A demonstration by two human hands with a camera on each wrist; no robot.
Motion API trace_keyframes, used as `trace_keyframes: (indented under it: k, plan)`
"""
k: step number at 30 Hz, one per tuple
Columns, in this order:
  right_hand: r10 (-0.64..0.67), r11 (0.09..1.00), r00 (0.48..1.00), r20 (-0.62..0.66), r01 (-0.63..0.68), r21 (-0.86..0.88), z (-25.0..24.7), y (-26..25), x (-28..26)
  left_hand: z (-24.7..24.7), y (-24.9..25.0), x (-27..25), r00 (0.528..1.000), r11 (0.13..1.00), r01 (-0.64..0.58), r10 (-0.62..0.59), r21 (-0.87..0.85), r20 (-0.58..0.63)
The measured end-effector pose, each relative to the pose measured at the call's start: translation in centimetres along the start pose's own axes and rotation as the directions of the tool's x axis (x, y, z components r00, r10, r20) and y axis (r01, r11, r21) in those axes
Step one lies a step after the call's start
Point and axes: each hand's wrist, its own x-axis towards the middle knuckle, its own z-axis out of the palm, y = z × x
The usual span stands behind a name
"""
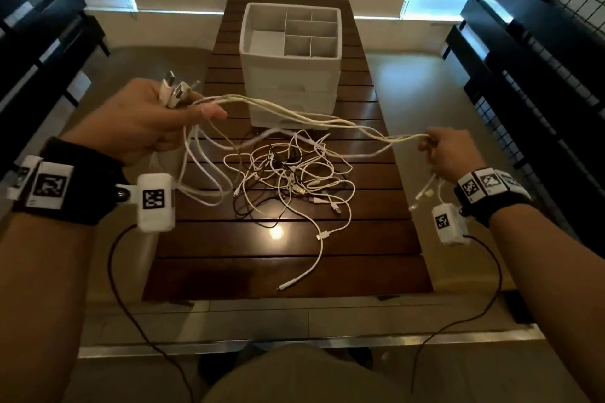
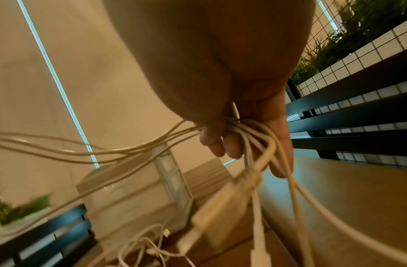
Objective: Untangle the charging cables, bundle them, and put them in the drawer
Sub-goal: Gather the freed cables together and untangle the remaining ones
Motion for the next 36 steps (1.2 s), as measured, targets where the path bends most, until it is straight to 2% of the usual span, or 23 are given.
trace_keyframes:
  k: [1,3,4,6,8,12,14,15,17,18,19,21,23,24,25,28,31,36]
  plan:
    - [0.009,0.999,1.0,0.015,-0.008,-0.05,0.7,0.6,-0.1,-0.2,0.3,-0.1,0.998,1.0,0.01,-0.01,0.001,0.064]
    - [0.044,0.986,0.997,0.065,-0.033,-0.161,2.2,1.7,-0.2,-0.5,0.3,0.0,0.995,0.999,0.003,0.002,-0.045,0.102]
    - [0.074,0.974,0.993,0.092,-0.052,-0.221,3.0,2.4,-0.3,-0.5,0.1,0.0,0.997,0.995,-0.008,0.015,-0.097,0.076]
    - [0.143,0.937,0.978,0.154,-0.084,-0.339,4.7,4.4,-0.6,-0.8,0.0,0.1,0.998,0.975,-0.042,0.03,-0.217,-0.06]
    - [0.203,0.898,0.948,0.246,-0.08,-0.433,6.3,7.0,-1.3,-1.8,0.2,-0.2,0.979,0.933,-0.036,-0.039,-0.358,-0.199]
    - [0.363,0.797,0.836,0.413,-0.048,-0.603,8.5,10.1,-2.3,-3.0,0.5,-1.1,0.967,0.835,-0.044,-0.103,-0.549,-0.234]
    - [0.352,0.816,0.803,0.481,-0.012,-0.578,7.6,7.6,-2.0,-1.5,0.7,-1.1,0.972,0.817,-0.059,-0.085,-0.574,-0.221]
    - [0.293,0.863,0.811,0.506,0.003,-0.505,6.8,5.4,-1.7,-0.4,0.8,-0.8,0.977,0.811,-0.067,-0.066,-0.581,-0.205]
    - [0.066,0.976,0.853,0.518,0.052,-0.21,4.6,-0.3,-1.1,2.1,1.1,-0.1,0.987,0.795,-0.075,-0.027,-0.602,-0.159]
    - [-0.084,0.993,0.866,0.494,0.116,-0.033,3.5,-3.6,-1.3,3.3,1.2,0.3,0.99,0.787,-0.08,-0.01,-0.612,-0.142]
    - [-0.235,0.972,0.858,0.457,0.196,0.132,2.5,-7.2,-2.0,4.4,1.5,0.6,0.991,0.773,-0.093,0.011,-0.628,-0.134]
    - [-0.499,0.848,0.787,0.362,0.358,0.391,1.5,-14.5,-4.1,6.7,2.1,1.1,0.99,0.73,-0.128,0.049,-0.672,-0.134]
    - [-0.649,0.728,0.708,0.277,0.474,0.495,2.0,-20.2,-6.1,8.7,2.6,1.3,0.986,0.701,-0.155,0.065,-0.696,-0.154]
    - [-0.681,0.696,0.692,0.24,0.51,0.505,2.9,-22.0,-6.6,9.6,2.8,1.3,0.984,0.69,-0.168,0.074,-0.704,-0.162]
    - [-0.688,0.683,0.698,0.2,0.529,0.504,3.9,-23.2,-6.8,10.4,3.0,1.3,0.982,0.677,-0.178,0.076,-0.714,-0.173]
    - [-0.621,0.712,0.781,0.065,0.528,0.463,6.4,-24.7,-6.7,10.7,3.1,1.1,0.976,0.65,-0.197,0.062,-0.734,-0.208]
    - [-0.556,0.741,0.826,-0.092,0.543,0.395,7.0,-23.7,-6.2,9.3,3.1,1.1,0.976,0.651,-0.192,0.05,-0.734,-0.211]
    - [-0.552,0.793,0.816,-0.171,0.577,0.197,6.9,-21.0,-5.5,8.1,3.2,0.7,0.972,0.692,-0.205,0.062,-0.692,-0.226]
